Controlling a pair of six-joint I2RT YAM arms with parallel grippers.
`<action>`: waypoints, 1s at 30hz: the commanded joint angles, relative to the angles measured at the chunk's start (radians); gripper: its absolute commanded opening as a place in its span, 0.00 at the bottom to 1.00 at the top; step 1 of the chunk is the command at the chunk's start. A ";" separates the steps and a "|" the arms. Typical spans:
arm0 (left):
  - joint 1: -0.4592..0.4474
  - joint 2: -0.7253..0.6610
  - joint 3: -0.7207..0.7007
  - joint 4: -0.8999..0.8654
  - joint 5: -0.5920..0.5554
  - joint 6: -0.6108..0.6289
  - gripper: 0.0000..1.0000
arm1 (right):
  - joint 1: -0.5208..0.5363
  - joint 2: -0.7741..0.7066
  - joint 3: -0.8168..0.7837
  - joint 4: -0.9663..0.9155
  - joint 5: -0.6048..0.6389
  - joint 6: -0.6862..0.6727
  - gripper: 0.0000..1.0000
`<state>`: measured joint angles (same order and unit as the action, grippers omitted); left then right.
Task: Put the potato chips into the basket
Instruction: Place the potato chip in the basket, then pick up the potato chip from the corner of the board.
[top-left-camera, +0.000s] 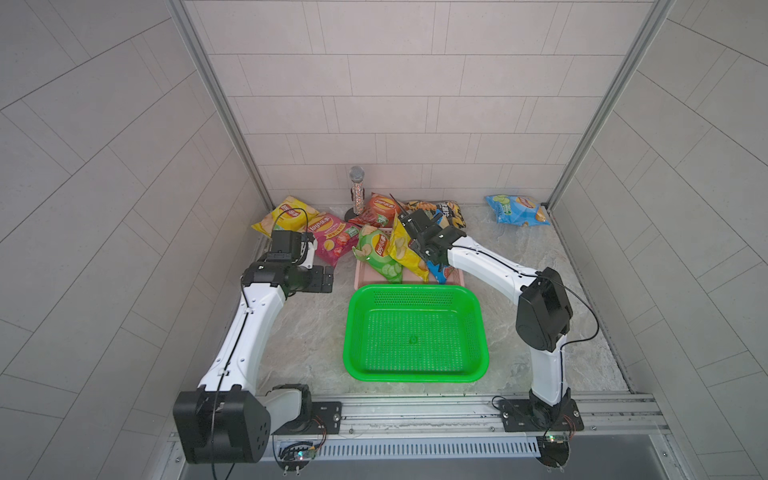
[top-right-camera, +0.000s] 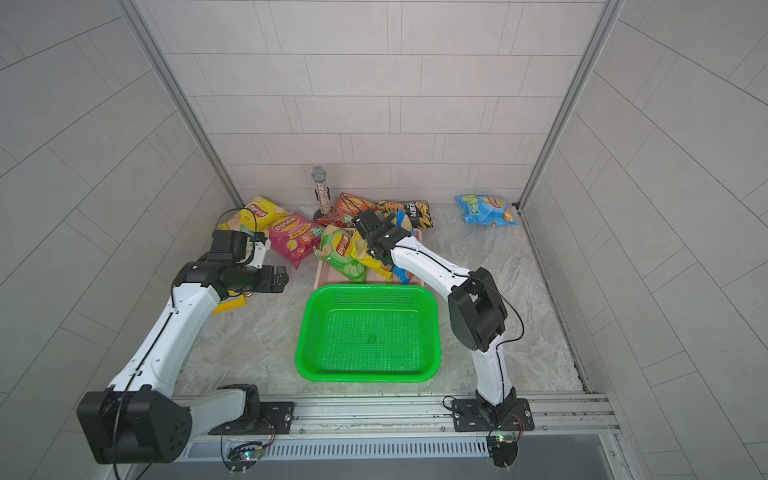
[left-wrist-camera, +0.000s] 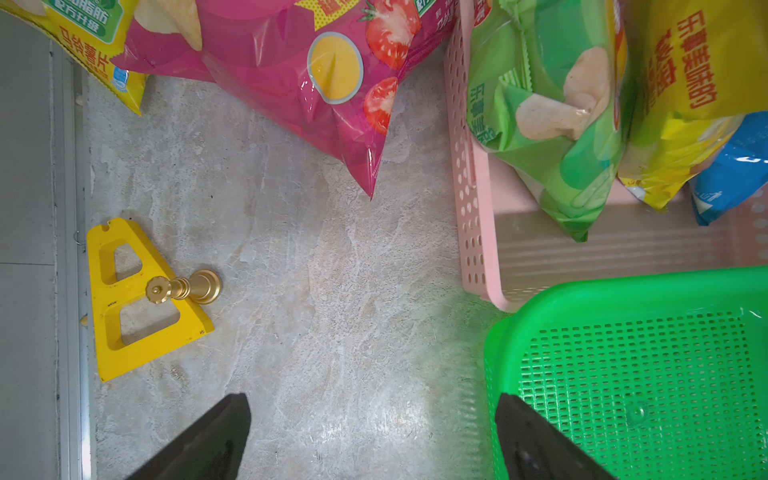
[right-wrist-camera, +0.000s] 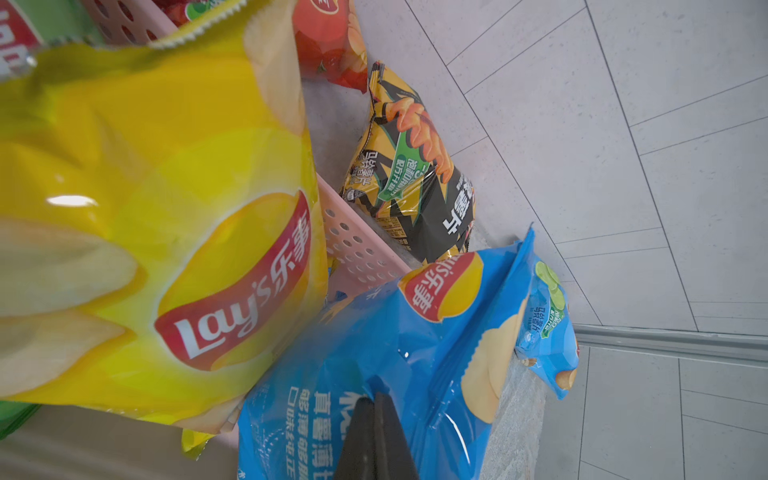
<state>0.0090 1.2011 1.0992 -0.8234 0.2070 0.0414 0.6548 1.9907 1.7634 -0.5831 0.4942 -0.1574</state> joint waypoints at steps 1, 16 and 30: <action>0.007 0.000 -0.012 0.003 0.004 -0.001 1.00 | 0.002 -0.008 0.006 -0.003 -0.002 0.010 0.08; 0.011 -0.003 0.019 -0.024 0.032 0.050 1.00 | -0.179 -0.251 0.095 -0.206 -0.474 0.350 0.70; 0.012 0.018 -0.090 0.014 0.176 0.084 1.00 | -0.572 -0.211 -0.074 -0.064 -0.523 0.726 0.71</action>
<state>0.0154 1.2053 1.0164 -0.8200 0.3679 0.1001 0.0723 1.7489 1.6592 -0.6804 -0.1299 0.5064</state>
